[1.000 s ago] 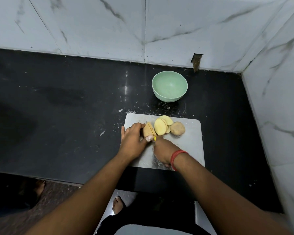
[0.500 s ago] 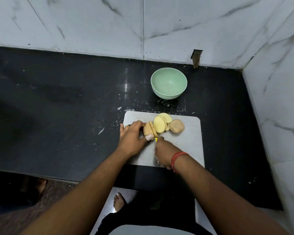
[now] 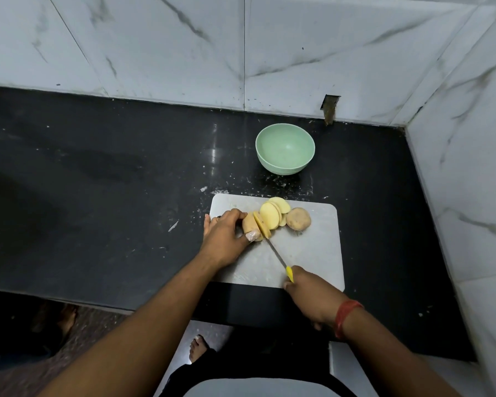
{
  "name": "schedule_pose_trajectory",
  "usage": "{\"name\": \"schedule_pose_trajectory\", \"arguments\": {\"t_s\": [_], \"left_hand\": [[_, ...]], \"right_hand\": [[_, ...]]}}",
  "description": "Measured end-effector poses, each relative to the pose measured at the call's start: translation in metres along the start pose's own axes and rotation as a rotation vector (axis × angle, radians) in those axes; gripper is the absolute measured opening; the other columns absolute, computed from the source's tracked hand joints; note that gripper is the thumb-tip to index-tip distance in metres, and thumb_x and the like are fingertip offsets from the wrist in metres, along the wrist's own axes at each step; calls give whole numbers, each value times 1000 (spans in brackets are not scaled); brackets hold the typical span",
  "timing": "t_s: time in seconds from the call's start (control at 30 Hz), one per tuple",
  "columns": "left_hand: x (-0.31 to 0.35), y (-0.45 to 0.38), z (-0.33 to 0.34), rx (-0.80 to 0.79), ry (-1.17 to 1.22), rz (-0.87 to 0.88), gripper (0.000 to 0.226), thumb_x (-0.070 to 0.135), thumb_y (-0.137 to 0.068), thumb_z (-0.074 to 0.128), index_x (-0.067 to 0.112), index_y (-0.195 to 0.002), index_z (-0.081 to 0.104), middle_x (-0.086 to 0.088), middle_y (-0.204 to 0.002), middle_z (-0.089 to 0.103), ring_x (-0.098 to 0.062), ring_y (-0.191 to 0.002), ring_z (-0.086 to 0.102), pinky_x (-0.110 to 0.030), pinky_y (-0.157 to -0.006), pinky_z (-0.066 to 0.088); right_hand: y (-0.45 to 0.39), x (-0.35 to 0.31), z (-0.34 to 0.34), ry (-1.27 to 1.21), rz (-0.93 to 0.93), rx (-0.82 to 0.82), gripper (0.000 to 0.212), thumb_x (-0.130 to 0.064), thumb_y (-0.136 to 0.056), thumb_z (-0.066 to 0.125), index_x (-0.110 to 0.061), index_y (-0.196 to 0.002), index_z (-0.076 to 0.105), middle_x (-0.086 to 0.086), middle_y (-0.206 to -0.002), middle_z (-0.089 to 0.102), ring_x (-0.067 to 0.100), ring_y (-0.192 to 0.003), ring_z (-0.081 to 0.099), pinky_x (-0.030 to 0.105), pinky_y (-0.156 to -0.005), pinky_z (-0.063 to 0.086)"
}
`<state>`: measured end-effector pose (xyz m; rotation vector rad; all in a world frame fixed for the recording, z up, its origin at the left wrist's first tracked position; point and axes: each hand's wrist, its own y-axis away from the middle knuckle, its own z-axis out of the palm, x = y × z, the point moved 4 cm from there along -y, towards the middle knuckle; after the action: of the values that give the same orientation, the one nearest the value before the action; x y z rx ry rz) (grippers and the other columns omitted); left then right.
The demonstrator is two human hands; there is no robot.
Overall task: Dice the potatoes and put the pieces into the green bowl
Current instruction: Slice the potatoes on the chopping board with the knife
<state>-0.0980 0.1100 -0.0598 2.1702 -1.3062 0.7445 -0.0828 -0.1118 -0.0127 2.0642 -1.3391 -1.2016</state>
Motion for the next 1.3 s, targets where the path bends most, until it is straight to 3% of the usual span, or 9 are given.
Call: {"name": "schedule_pose_trajectory", "arguments": {"t_s": [0.27, 0.33, 0.6, 0.9, 1.13, 1.3], "left_hand": [[0, 0, 1, 7, 9, 1, 47, 50, -87, 70, 28, -127, 57, 9, -125, 61, -22, -120, 52, -49, -124, -3], [-1, 1, 1, 10, 14, 8, 47, 51, -88, 69, 30, -129, 57, 10, -129, 60, -22, -123, 52, -49, -123, -4], [3, 7, -2, 9, -77, 46, 57, 50, -95, 62, 31, -146, 49, 7, -136, 58, -25, -131, 46, -53, -124, -1], [1, 12, -2, 60, -113, 88, 54, 51, -93, 63, 26, -141, 54, 8, -127, 61, -21, -127, 48, -51, -124, 3], [-1, 10, 2, 71, -117, 87, 49, 54, -92, 63, 33, -136, 56, 13, -124, 60, -18, -124, 48, -52, -124, 3], [-1, 8, 1, 64, -122, 90, 47, 53, -92, 64, 33, -134, 57, 14, -124, 60, -18, -123, 50, -53, -124, 3]], "right_hand": [[1, -34, -3, 20, -125, 153, 14, -27, -104, 36, -13, -104, 38, 4, -80, 51, 19, -52, 51, 31, -35, 43], [-6, -43, -5, 40, -113, 163, 12, -24, -104, 37, -11, -103, 38, 5, -79, 51, 20, -49, 50, 34, -37, 45], [-19, -55, -2, 13, -62, 153, 13, -25, -104, 34, -12, -102, 36, 7, -86, 49, 25, -51, 53, 29, -33, 41], [-24, -53, 0, 40, -61, 172, 13, -24, -103, 34, -12, -104, 36, 12, -92, 53, 26, -55, 54, 30, -34, 41], [-27, -47, 2, 153, -101, 221, 14, -20, -103, 33, -9, -112, 37, 8, -85, 53, 22, -65, 51, 33, -53, 39], [-28, -49, -1, 175, -108, 216, 17, -18, -103, 33, -7, -116, 37, 7, -80, 50, 17, -60, 45, 31, -52, 33]]}}
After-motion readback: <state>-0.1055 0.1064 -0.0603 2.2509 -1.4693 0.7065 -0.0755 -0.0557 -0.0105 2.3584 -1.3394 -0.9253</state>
